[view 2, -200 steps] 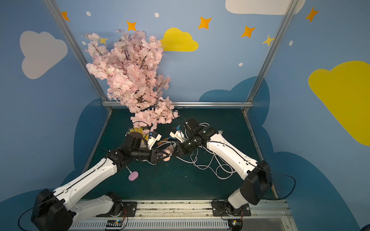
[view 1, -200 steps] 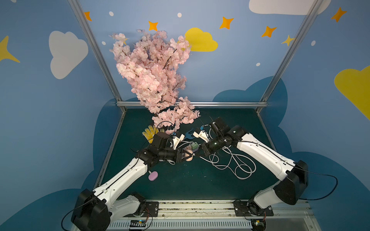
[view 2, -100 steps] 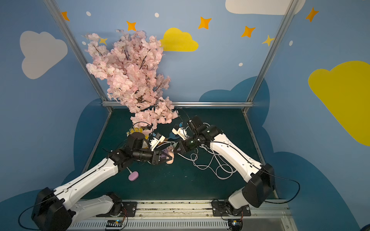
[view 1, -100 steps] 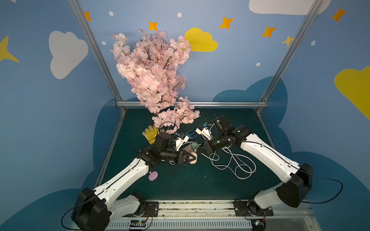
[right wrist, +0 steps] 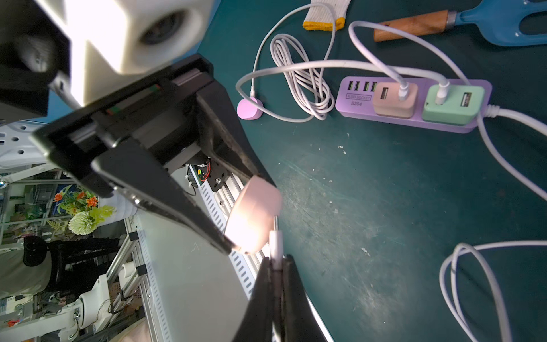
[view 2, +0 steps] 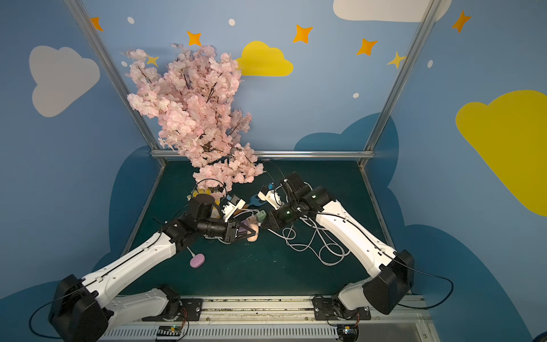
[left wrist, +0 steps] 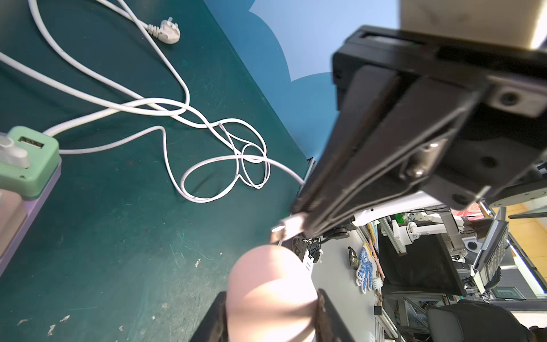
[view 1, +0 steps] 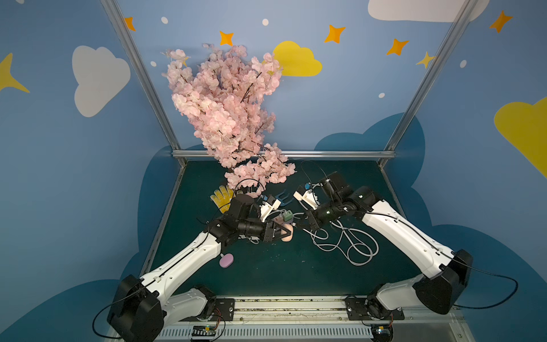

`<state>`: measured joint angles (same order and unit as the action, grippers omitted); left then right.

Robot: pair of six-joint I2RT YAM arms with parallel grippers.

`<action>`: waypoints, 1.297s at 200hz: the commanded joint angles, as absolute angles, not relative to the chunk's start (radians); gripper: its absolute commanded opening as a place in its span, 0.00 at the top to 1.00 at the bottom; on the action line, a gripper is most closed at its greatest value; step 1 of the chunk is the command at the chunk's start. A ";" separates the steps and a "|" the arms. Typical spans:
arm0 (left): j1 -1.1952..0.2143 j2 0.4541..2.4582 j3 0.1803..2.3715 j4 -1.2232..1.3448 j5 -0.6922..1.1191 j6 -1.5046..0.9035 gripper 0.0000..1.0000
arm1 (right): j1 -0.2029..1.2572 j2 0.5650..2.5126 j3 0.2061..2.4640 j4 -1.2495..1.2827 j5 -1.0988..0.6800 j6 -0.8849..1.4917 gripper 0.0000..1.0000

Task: Charge the bluetooth headset
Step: Insert the charging cable into the bluetooth headset.

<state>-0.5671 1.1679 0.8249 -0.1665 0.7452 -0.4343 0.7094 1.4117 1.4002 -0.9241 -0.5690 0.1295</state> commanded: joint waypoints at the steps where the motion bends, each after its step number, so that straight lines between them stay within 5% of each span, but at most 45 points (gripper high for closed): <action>1: -0.558 1.173 0.858 -0.142 0.768 -0.423 0.97 | 0.704 1.364 1.396 -0.995 -0.528 0.100 1.00; 259: -0.546 1.163 0.866 -0.144 0.779 -0.434 0.97 | 0.750 1.353 1.287 -0.842 -0.587 0.150 1.00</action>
